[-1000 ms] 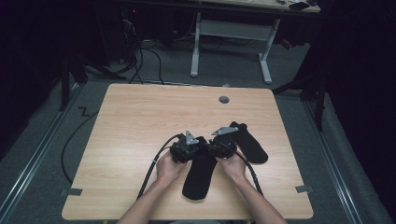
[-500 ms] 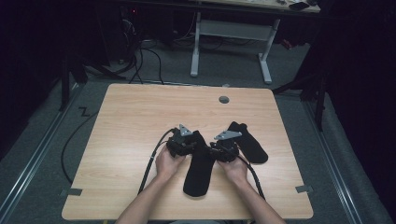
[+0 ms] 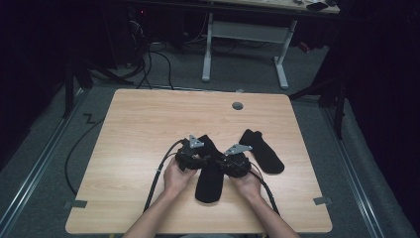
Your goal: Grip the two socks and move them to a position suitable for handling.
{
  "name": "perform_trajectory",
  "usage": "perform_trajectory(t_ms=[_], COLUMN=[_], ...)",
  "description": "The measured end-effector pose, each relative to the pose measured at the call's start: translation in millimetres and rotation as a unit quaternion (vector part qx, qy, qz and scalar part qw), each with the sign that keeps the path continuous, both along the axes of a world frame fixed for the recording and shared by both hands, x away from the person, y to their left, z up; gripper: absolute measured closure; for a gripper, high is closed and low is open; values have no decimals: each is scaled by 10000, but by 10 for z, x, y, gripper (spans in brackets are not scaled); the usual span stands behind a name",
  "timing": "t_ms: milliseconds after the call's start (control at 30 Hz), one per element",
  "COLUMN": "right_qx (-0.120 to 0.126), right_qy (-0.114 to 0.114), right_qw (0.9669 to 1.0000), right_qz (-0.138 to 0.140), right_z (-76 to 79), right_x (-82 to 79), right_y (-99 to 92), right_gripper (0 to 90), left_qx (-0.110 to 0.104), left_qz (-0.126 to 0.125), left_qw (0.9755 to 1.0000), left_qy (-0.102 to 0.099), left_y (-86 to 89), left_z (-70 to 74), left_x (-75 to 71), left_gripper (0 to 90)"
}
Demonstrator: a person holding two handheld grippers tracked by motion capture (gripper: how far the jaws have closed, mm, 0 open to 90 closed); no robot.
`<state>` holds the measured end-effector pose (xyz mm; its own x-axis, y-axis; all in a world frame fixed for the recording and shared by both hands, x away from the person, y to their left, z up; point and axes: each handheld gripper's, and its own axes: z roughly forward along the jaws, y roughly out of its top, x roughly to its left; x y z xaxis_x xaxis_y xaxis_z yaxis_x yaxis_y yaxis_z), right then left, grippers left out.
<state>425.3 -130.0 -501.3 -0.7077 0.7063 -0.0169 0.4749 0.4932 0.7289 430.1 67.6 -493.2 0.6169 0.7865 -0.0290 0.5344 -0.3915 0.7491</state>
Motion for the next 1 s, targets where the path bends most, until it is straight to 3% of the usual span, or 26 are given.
perform_trajectory(t_ms=[100,233,367,433,567,667,933,1000], right_qx=[7,-51,-57,-79,141,119,117,156], right_qy=[17,-12,43,37,166,138,-28,-37], right_qw=[10000,10000,9999,9999,9997,9998,9998,9997], right_qz=[37,-4,-102,-125,-148,-119,-186,-188], right_z=[2,5,14,20,27,29,-22,-30], right_x=[6,19,73,107,111,81,109,109], right_y=[-11,-22,-32,-33,-45,-18,89,111], right_gripper=[680,665,646,632,592,592,551,532], left_qx=[131,165,65,99,65,98,226,151], left_qz=[63,152,361,356,332,318,341,460], left_qw=[9998,9997,9993,9993,9994,9994,9992,9988], left_qy=[104,2,33,97,63,37,-14,6], left_y=[-34,-70,-68,-46,46,94,159,214], left_z=[-54,-74,-74,-59,-51,-57,-85,-85], left_x=[70,158,202,181,13,-76,-86,-93], left_gripper=[459,450,449,433,421,420,408,408])
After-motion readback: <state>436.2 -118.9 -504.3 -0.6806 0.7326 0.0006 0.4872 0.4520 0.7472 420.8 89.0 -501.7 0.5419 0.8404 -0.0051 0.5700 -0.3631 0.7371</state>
